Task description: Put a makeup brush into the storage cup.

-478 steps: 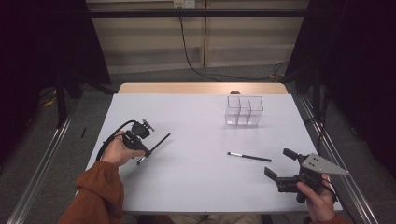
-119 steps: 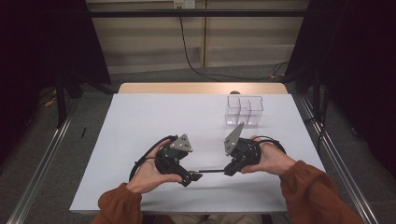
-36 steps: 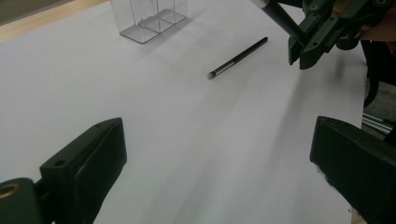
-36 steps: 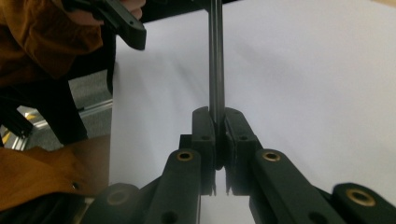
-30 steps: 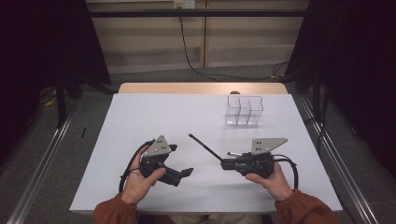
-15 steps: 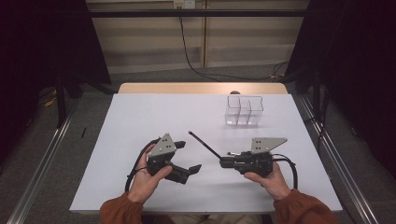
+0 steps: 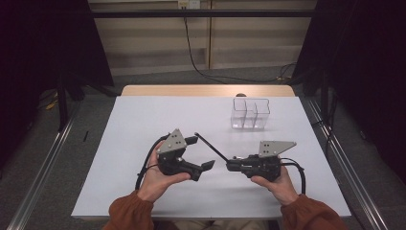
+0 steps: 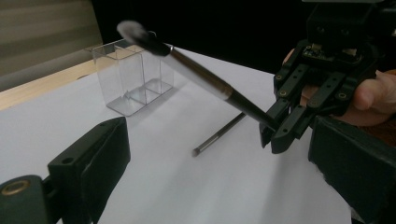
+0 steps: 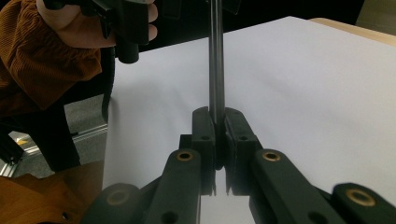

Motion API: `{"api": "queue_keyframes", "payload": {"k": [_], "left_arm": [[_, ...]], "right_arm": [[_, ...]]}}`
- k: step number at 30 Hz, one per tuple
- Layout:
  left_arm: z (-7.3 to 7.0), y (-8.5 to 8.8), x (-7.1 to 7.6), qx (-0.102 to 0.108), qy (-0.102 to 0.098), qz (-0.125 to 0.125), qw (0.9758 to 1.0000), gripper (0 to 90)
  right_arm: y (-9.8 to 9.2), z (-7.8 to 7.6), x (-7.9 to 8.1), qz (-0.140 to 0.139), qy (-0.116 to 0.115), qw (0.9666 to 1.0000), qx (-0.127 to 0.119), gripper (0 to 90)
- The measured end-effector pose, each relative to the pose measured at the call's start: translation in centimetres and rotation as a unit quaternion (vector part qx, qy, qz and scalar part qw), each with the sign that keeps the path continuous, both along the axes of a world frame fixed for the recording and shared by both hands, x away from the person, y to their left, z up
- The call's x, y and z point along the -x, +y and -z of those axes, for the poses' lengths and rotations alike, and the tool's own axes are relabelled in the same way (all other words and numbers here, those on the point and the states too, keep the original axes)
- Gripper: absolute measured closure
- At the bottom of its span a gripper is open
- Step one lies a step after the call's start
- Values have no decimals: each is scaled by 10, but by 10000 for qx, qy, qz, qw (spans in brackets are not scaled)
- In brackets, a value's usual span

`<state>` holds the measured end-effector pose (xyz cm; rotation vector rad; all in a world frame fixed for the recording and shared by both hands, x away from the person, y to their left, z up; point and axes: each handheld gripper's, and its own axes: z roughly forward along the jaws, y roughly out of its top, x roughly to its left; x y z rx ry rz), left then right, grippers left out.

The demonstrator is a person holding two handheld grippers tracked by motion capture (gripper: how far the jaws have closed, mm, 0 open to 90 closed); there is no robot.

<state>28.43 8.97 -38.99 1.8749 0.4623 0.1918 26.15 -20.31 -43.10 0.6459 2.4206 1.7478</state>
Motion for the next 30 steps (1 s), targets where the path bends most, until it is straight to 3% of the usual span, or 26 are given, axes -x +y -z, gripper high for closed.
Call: {"api": "queue_keyframes", "payload": {"k": [7,16,25,30], "left_arm": [[0,-7,-2,0,14,-68,10000,88],[2,-7,1,-12,67,-128,9999,247],[-5,0,0,583,349,-175,9975,475],[-6,3,0,709,372,-119,9967,572]], "right_arm": [[-1,1,0,2,1,10000,-11,839],[2,3,0,-64,21,10000,25,839],[5,7,0,-86,31,10000,24,839],[7,8,1,-105,10,9999,0,839]]}}
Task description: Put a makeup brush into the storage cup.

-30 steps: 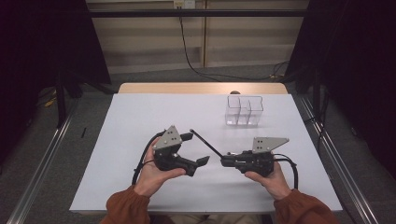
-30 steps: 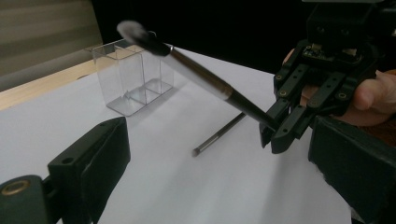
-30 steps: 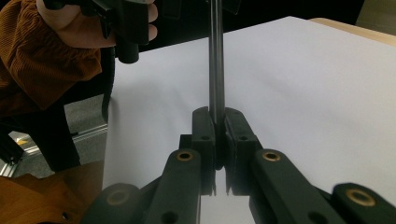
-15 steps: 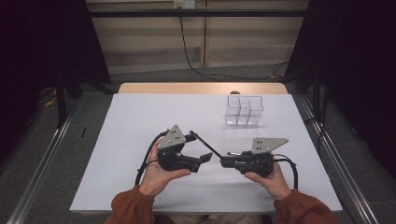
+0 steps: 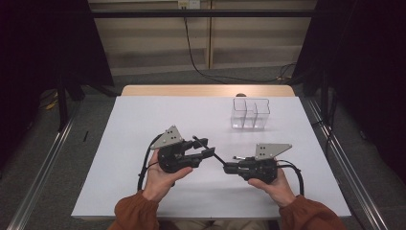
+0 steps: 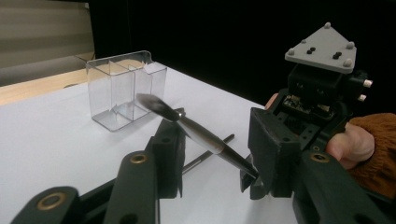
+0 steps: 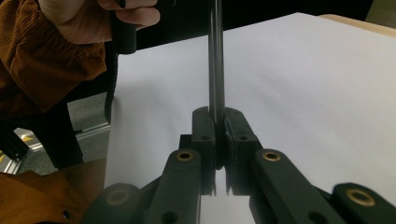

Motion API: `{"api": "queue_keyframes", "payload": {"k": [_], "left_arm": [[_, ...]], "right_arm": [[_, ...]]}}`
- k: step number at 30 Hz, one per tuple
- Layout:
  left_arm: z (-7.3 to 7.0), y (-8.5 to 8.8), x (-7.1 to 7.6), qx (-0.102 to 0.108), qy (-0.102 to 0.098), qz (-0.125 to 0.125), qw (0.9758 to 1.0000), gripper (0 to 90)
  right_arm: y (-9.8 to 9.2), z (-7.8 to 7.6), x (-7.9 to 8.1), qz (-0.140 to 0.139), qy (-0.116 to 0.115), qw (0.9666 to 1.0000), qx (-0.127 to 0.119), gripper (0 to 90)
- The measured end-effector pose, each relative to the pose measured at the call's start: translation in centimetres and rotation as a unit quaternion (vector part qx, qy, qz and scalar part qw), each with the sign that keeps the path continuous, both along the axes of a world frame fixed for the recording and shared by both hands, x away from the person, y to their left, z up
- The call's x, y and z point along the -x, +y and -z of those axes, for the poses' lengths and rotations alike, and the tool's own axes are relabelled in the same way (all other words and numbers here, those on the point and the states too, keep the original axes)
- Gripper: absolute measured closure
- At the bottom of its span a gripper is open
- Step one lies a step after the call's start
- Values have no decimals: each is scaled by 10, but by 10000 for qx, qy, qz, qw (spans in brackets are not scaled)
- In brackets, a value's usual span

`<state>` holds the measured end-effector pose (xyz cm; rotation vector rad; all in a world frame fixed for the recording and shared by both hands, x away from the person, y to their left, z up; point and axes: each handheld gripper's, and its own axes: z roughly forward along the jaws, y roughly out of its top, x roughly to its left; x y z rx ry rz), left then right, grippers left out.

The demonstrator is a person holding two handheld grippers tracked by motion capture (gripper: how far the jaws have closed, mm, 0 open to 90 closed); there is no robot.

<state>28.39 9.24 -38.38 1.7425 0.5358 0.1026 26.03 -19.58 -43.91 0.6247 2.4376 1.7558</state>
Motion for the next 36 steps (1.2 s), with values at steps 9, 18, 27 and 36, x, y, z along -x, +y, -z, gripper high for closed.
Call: {"api": "queue_keyframes", "payload": {"k": [9,18,27,36], "left_arm": [[0,0,0,156,109,70,9998,688],[-1,-1,1,265,236,209,9992,769],[-1,-3,1,240,265,390,9986,804],[-2,-5,4,273,395,600,9970,839]], "right_arm": [[3,2,1,-54,4,10000,22,839],[6,3,1,-118,-7,9999,65,838],[10,7,1,-194,37,9997,119,836],[11,10,1,-167,82,9997,144,821]]}}
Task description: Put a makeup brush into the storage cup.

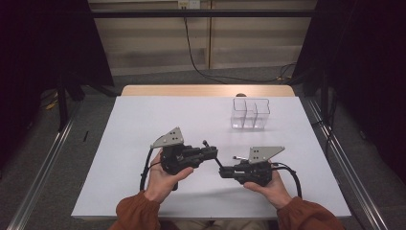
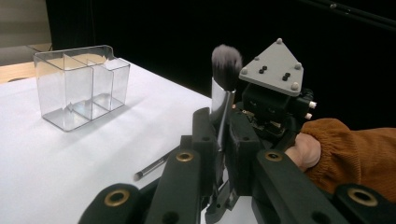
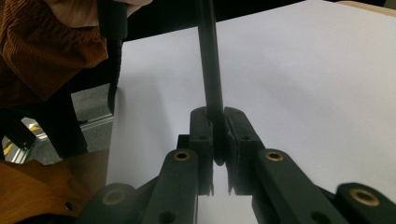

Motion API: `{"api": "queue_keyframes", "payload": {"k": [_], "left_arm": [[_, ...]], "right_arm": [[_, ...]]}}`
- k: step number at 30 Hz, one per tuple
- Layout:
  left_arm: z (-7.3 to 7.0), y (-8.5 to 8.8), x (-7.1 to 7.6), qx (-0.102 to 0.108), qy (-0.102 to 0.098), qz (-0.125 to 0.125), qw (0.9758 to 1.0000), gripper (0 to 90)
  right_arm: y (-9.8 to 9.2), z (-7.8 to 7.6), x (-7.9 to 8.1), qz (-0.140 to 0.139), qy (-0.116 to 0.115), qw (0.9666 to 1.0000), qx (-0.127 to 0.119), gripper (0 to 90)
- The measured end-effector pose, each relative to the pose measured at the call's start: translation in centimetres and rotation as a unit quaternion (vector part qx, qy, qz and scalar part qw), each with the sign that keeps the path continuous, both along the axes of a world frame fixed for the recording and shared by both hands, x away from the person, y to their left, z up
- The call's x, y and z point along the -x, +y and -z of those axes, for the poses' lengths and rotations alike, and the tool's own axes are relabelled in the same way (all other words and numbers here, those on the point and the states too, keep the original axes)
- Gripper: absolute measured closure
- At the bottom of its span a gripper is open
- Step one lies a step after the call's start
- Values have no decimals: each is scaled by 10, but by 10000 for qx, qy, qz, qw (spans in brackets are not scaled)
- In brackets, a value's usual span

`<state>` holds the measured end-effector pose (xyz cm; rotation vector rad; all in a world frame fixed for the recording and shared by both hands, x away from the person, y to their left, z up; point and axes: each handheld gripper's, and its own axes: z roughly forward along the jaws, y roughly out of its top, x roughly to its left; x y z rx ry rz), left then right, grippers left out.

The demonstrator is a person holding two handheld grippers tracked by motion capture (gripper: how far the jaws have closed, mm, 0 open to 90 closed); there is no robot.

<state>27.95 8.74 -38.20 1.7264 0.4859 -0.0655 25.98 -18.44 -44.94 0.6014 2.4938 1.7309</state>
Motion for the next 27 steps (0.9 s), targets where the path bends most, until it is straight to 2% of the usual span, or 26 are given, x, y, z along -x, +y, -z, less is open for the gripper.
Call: {"api": "queue_keyframes", "payload": {"k": [8,13,17,22,23,24,27], "left_arm": [[-3,-1,1,61,-51,24,10000,840],[-2,-2,1,17,-64,53,10000,840],[-2,-2,1,16,-42,28,10000,840],[-2,-1,1,0,-46,-1,10000,840],[-2,-1,1,0,-46,-1,10000,840],[-3,0,0,-25,-53,-14,10000,840],[-3,1,0,-28,-15,-27,10000,839]], "right_arm": [[0,-2,-1,-14,8,10000,-81,804],[-1,-3,-1,-29,21,9999,-116,771],[-1,-2,-2,40,71,9999,-88,687],[-2,-3,-2,120,83,9998,-163,574],[-2,-3,-2,120,83,9998,-163,574],[-3,-4,-1,123,81,9997,-195,510],[-4,-6,-1,150,28,9997,-204,432]]}}
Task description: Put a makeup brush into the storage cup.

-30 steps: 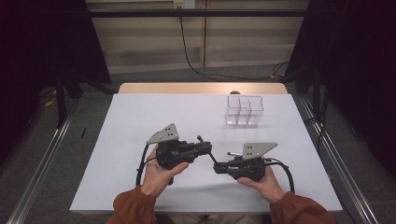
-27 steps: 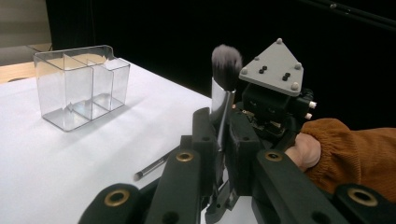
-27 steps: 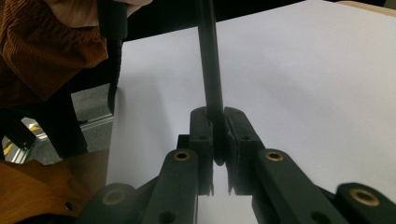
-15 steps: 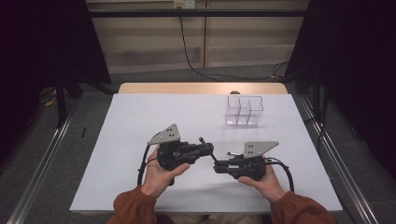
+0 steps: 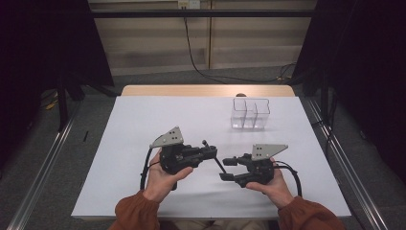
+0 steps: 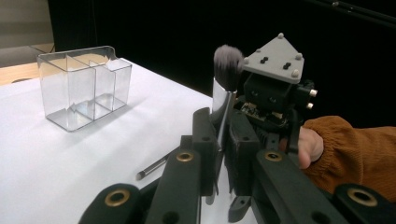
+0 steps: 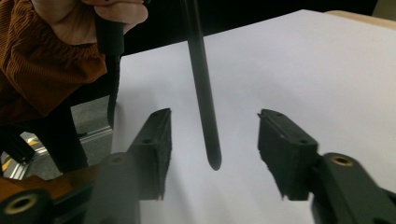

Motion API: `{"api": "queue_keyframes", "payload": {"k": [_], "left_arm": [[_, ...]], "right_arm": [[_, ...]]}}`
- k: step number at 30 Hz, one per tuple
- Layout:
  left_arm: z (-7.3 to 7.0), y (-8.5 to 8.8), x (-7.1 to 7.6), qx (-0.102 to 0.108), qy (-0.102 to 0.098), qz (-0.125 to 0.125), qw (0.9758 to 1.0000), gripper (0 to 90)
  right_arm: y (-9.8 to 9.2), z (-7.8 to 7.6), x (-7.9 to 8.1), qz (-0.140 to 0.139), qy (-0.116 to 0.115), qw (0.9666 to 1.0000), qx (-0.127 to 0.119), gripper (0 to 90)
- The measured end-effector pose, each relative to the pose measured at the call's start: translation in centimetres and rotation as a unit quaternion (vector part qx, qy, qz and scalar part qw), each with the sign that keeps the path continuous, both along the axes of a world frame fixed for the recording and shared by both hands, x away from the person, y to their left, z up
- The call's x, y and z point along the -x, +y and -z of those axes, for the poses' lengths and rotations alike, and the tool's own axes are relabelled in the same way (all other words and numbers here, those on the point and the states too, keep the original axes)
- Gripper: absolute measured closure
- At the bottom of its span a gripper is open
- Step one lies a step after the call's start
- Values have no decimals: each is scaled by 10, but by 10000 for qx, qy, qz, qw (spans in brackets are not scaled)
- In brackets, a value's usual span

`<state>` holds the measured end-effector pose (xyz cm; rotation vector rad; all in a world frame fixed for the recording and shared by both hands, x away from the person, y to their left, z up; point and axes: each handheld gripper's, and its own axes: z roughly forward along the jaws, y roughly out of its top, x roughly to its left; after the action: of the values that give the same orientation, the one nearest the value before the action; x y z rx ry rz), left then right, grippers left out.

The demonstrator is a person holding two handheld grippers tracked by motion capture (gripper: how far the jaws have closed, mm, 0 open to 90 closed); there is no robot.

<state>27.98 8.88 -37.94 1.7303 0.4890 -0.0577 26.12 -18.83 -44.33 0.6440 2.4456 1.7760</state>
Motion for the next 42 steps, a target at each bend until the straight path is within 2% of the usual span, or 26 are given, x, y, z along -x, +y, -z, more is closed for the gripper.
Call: {"api": "queue_keyframes", "payload": {"k": [3,10,19,22,27,32,33,42], "left_arm": [[0,1,-1,-24,6,-8,10000,840],[-1,4,-2,-115,38,-27,9999,840],[-4,9,-3,-237,25,-64,9997,840],[-5,9,-3,-246,83,-49,9997,840],[-7,10,-5,-443,219,-31,9988,840],[-9,11,-5,-507,199,-46,9985,840],[-10,12,-5,-537,187,-5,9984,840],[-14,12,-8,-862,183,42,9961,840]], "right_arm": [[-2,-2,0,63,-16,10000,-49,344],[-1,-3,2,40,-2,10000,-86,213],[-2,-3,1,204,24,9998,-73,47],[-2,-3,2,297,-28,9995,-36,17],[-4,-3,2,367,-28,9993,-43,17],[-4,-3,2,415,-36,9991,-31,10],[-4,-3,3,481,-44,9988,-18,8],[-4,-3,3,479,-49,9988,13,11]]}}
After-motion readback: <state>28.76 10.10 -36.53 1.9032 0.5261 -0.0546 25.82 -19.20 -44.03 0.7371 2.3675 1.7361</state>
